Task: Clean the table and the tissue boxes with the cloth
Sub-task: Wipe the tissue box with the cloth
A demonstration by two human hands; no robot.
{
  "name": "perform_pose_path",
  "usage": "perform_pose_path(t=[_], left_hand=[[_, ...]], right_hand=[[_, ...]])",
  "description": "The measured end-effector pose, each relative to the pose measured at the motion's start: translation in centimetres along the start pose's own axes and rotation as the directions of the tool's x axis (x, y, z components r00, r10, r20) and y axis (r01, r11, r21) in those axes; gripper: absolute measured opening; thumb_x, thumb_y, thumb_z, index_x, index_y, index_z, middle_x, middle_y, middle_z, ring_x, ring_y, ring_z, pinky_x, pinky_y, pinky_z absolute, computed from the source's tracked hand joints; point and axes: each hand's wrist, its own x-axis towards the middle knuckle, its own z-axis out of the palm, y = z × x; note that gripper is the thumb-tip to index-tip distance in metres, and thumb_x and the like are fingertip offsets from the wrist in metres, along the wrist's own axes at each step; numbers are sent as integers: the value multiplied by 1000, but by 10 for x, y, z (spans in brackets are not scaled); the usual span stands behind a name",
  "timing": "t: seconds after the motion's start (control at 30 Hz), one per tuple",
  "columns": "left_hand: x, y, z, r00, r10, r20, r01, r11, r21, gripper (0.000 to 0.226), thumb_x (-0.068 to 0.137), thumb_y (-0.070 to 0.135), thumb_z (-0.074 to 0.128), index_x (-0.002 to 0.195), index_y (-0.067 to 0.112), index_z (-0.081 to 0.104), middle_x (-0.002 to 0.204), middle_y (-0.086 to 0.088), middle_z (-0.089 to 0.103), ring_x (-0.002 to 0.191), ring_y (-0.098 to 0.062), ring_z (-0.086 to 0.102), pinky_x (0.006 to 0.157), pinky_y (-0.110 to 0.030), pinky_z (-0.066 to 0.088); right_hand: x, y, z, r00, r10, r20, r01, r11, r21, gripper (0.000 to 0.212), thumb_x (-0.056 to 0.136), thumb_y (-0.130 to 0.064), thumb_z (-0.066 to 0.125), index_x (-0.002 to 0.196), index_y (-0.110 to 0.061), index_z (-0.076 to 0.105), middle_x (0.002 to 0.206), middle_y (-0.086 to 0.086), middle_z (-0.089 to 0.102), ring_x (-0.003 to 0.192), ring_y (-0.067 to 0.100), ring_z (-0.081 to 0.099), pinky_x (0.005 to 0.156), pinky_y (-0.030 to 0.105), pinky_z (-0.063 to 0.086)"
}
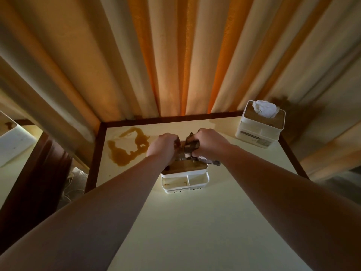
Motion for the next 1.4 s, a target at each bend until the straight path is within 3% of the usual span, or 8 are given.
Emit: perform_pose_path(t=[0.3,0.47,0.7,0.83,1.0,1.17,1.27,1.4], left_hand=[[1,-1,-3,999,33,34,-32,999,-27,28,93,4,59,99,30,69,104,0,64,92,-23,58,74,-34,53],[7,1,-5,996,2,84,1,999,-33,15,92,19,72,97,31,66,104,-2,68,92,-21,60,80,-33,56],[4,-3,-2,999,26,19,-27,1000,13,26,93,6,63,104,28,70,102,1,67,89,-22,62,74,-38,61],[2,0,-2,999,28,20,-28,1000,3,33,92,3,61,105,32,69,104,4,62,93,-23,59,76,-42,61],[2,-3,1,999,48,18,-47,999,-13,29,94,6,60,104,32,68,105,3,63,93,-23,58,77,-38,56],[4,0,0,999,11,37,-10,1000,-23,17,95,18,68,97,34,64,100,2,66,90,-19,61,81,-37,60],[4,0,0,999,20,31,-20,1000,-16,17,96,15,65,104,29,69,99,1,66,91,-21,62,82,-38,60],[3,-2,1,999,38,14,-38,999,4,26,95,5,59,105,27,69,99,1,64,89,-23,61,78,-41,60]], right_hand=[[-18,4,-11,963,-5,271,40,991,-125,47,80,-26,85,125,-33,74,108,-10,63,97,13,61,85,27,50],[13,0,-15,993,10,115,0,997,-82,39,79,-22,80,114,-38,78,93,-12,70,82,6,60,66,24,43],[-5,6,0,999,-28,27,29,999,-46,15,88,-27,71,102,-28,77,93,-4,61,78,15,59,62,28,42],[-23,8,4,988,-98,123,120,975,-187,32,87,-32,78,119,-32,76,107,-5,65,90,15,55,81,29,46],[-26,5,-15,950,-36,311,91,982,-166,47,82,-22,82,128,-32,74,105,-11,61,86,9,58,77,23,47],[0,0,-21,986,-15,168,39,989,-142,21,85,-22,78,106,-25,78,95,-1,68,70,5,60,56,19,41],[11,-3,-19,998,-10,64,19,991,-132,15,88,-27,71,80,-39,70,84,-7,63,71,10,60,55,25,40],[3,1,-8,999,-35,2,35,996,-85,10,89,-30,69,96,-28,76,95,-4,56,82,17,59,63,30,45]])
